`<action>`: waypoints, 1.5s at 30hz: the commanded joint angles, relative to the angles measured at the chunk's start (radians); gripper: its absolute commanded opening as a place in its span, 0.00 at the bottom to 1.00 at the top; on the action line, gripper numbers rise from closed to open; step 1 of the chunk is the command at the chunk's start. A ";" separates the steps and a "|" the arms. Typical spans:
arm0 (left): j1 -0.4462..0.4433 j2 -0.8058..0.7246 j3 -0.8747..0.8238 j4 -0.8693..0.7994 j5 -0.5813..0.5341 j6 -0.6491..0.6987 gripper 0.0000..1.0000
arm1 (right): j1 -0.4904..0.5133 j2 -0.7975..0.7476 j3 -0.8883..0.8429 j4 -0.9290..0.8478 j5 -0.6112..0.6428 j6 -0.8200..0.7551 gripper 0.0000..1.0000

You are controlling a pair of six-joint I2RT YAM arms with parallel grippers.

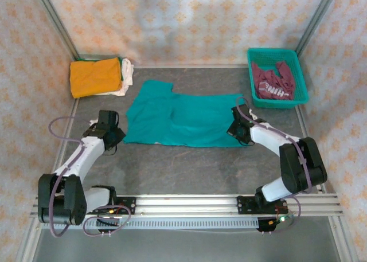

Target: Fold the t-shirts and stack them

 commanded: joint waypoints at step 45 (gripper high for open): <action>-0.120 0.394 0.211 0.066 -0.063 0.015 0.16 | -0.072 0.201 0.296 -0.051 -0.098 -0.203 0.41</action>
